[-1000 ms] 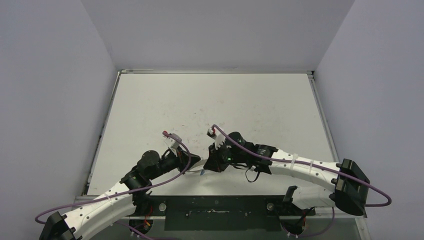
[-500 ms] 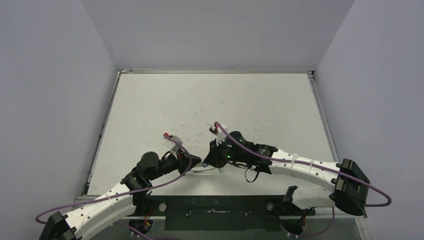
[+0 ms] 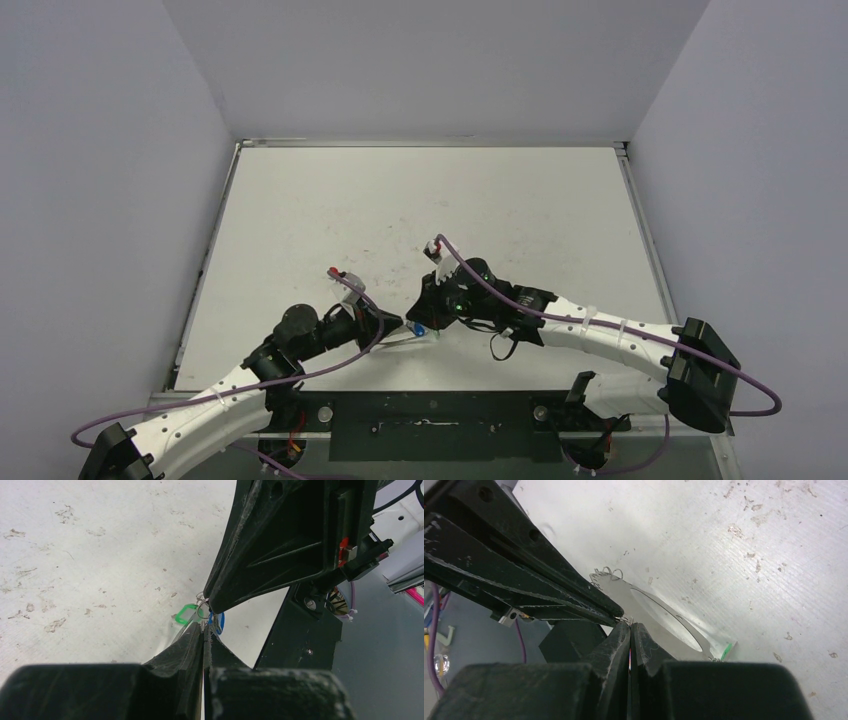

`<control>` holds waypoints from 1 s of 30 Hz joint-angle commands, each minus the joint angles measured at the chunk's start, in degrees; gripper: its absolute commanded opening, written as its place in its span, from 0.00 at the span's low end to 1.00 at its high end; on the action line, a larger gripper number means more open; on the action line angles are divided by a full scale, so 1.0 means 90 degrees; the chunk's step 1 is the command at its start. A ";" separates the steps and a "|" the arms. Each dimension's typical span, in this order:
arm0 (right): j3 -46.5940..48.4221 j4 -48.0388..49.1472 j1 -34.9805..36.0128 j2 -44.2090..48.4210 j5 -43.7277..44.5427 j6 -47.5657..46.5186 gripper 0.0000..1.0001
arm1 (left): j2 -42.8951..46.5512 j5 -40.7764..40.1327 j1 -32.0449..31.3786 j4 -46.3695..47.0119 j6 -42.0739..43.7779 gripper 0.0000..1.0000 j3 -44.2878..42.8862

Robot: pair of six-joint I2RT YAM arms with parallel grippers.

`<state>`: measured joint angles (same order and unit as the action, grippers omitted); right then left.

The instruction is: Put the keys on the keyring

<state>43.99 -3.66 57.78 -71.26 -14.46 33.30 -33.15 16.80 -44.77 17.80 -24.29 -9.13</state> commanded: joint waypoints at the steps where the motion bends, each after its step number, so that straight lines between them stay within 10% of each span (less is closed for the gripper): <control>1: 0.0001 0.0758 -0.0031 -0.0059 -0.0337 0.0137 0.00 | 0.0073 0.0109 0.0026 0.0532 0.0102 0.00 -0.0046; 30: -0.0359 0.0621 0.0063 0.0234 -0.0278 0.0416 0.00 | 0.0093 0.0028 0.0026 0.0509 0.0093 0.00 -0.0031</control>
<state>41.01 -3.33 57.82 -67.81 -16.58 35.77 -32.69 16.95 -44.77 17.85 -23.68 -8.86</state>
